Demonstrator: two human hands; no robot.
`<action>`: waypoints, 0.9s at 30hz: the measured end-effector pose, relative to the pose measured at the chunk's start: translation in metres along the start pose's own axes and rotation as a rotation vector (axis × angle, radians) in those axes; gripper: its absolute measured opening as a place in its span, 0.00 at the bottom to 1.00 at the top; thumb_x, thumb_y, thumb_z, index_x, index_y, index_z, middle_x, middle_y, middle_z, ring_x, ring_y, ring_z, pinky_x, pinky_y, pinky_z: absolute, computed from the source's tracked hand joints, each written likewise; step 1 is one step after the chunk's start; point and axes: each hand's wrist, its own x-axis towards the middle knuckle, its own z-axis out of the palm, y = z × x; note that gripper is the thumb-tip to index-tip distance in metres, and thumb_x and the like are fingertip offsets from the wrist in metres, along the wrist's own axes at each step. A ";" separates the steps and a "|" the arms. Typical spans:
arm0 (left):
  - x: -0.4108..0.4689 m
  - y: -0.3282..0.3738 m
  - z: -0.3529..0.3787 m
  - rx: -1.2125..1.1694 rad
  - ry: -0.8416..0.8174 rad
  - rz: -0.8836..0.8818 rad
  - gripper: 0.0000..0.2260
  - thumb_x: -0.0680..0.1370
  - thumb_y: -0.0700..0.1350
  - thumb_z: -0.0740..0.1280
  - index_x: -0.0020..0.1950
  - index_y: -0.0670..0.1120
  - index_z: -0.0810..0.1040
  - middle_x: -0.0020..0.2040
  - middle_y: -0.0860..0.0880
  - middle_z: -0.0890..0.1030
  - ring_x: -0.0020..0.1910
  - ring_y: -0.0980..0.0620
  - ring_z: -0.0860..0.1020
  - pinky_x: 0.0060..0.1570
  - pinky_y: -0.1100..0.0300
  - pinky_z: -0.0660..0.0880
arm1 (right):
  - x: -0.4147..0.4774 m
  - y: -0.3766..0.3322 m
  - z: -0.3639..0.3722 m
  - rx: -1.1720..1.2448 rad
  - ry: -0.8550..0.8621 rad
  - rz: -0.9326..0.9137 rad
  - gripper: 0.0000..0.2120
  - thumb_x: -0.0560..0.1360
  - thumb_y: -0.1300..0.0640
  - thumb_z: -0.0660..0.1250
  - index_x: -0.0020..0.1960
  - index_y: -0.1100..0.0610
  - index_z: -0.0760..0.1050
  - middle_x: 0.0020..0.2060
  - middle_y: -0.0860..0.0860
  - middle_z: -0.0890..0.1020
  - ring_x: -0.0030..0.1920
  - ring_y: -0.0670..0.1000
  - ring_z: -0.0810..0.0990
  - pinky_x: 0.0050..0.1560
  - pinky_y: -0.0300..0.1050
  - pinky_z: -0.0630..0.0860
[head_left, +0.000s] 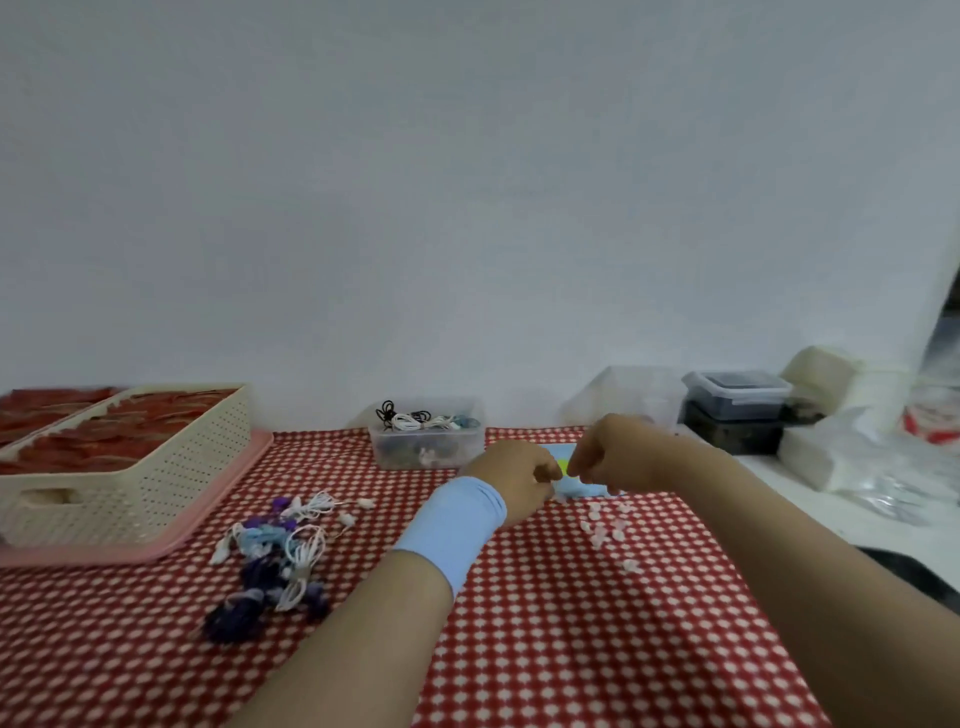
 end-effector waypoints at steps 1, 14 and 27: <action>0.002 0.005 0.006 0.041 -0.023 0.011 0.15 0.81 0.45 0.64 0.67 0.52 0.79 0.69 0.50 0.76 0.65 0.48 0.75 0.64 0.56 0.71 | -0.004 0.007 0.001 -0.088 0.023 0.022 0.12 0.75 0.57 0.68 0.52 0.42 0.85 0.46 0.38 0.84 0.47 0.41 0.82 0.59 0.41 0.78; 0.024 0.013 0.039 0.179 -0.094 0.021 0.16 0.80 0.36 0.59 0.65 0.47 0.79 0.64 0.44 0.77 0.60 0.43 0.77 0.60 0.53 0.74 | -0.009 0.039 0.025 0.017 -0.030 0.013 0.18 0.77 0.65 0.63 0.56 0.47 0.84 0.50 0.44 0.82 0.51 0.47 0.81 0.56 0.41 0.79; 0.029 0.019 0.050 -0.072 -0.140 -0.062 0.14 0.78 0.55 0.63 0.55 0.50 0.82 0.57 0.48 0.81 0.55 0.48 0.78 0.53 0.52 0.76 | 0.006 0.043 0.035 -0.012 0.055 0.061 0.07 0.75 0.55 0.73 0.53 0.50 0.86 0.49 0.46 0.87 0.48 0.46 0.83 0.52 0.40 0.79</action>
